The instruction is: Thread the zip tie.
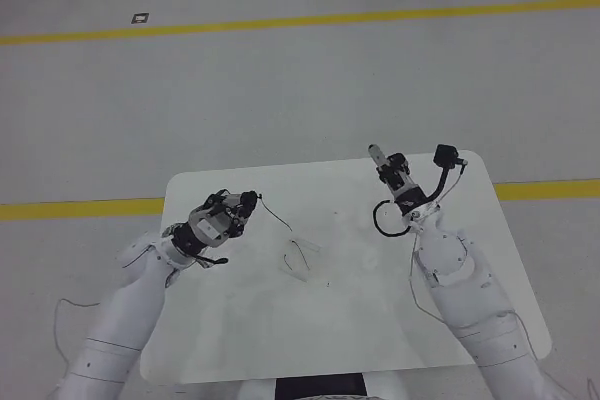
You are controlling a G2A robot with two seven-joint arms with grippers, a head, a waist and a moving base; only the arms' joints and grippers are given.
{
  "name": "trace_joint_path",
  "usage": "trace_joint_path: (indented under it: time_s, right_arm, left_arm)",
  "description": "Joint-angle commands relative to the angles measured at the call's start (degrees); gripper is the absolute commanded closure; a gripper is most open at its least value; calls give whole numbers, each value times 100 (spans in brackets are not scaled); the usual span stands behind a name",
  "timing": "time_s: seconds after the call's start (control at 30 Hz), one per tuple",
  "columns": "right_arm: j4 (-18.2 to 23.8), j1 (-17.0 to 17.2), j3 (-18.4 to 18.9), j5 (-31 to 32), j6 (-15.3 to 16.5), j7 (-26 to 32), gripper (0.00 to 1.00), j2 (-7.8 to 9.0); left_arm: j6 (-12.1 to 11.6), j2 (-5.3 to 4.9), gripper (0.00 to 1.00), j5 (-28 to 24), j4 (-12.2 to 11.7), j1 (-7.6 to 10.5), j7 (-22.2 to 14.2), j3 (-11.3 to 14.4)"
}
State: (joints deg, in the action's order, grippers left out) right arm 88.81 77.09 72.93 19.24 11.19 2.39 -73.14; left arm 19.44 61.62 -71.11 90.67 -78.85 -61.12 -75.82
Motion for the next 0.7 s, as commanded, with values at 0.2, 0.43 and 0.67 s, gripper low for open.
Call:
trace_joint_path:
  time_s: [0.2,0.43,0.67]
  right_arm:
    - [0,0,0,0,0,0,0,0]
    - [0,0,0,0,0,0,0,0]
    - [0,0,0,0,0,0,0,0]
  left_arm:
    - [4,-41,100,-66,118,356,-182,281]
    - [4,-41,100,-66,118,356,-182,281]
    - [4,-41,100,-66,118,356,-182,281]
